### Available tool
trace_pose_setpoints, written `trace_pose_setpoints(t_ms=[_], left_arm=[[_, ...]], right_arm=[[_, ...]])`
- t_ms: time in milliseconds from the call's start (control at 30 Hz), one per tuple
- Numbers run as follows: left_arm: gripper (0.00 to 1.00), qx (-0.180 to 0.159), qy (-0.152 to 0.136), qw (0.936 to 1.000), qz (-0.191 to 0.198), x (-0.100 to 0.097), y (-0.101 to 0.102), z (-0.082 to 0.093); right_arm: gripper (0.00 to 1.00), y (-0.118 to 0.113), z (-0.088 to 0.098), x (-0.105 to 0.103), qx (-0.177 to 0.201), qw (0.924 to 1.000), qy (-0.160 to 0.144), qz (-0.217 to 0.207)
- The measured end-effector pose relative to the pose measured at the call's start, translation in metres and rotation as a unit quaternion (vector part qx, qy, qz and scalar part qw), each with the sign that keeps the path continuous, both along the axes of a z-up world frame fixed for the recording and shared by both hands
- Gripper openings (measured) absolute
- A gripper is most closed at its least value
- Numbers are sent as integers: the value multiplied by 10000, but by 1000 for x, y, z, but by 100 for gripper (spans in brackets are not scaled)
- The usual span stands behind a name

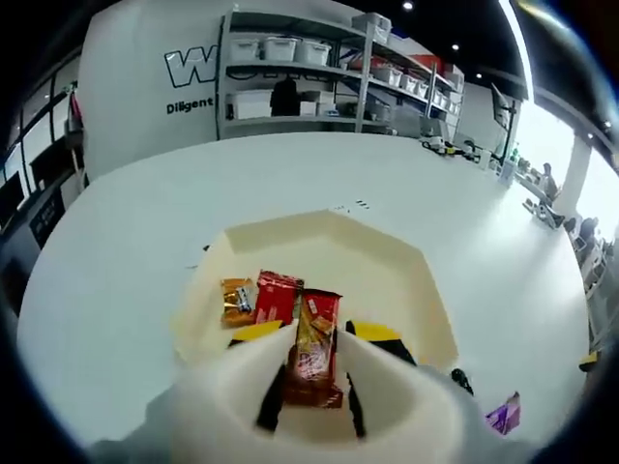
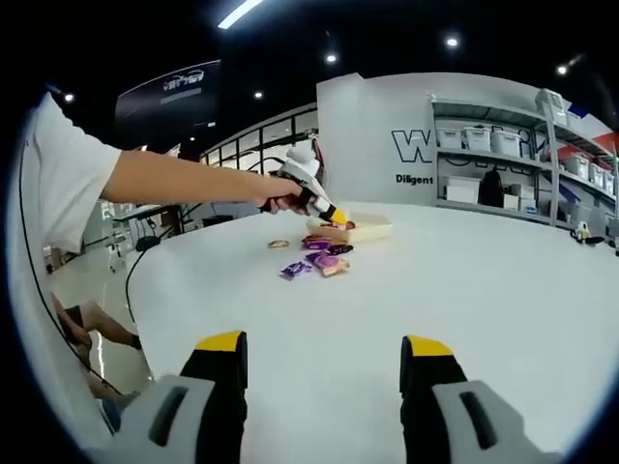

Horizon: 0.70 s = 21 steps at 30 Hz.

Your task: Place the target food into the container with the food tongs after gripping and lifting it, then release it inside without dropping or visibly crushing the food.

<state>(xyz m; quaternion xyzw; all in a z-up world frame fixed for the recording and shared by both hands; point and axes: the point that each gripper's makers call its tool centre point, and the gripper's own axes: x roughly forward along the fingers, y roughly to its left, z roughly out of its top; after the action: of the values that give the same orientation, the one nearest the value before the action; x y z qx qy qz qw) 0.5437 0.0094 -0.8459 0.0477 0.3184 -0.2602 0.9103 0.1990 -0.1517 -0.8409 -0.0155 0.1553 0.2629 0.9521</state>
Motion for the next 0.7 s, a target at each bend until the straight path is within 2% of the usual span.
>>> trace_pose_setpoints(t_ms=[200,267,400,700], left_arm=[[26,-89,-107,9996,258,8,1,3],[27,8,-187,9996,187,10,-1,3],[28,-24,-238,9996,163,10,-1,4],[28,-163,-539,9983,142,8,-1,26]], right_arm=[[60,-4,-1,0,-38,10000,22,-46],[60,-4,-1,0,-21,10000,31,-66],[60,-4,-1,-1,-40,10000,30,-61],[60,-5,2,-3,-62,10000,-4,-62]])
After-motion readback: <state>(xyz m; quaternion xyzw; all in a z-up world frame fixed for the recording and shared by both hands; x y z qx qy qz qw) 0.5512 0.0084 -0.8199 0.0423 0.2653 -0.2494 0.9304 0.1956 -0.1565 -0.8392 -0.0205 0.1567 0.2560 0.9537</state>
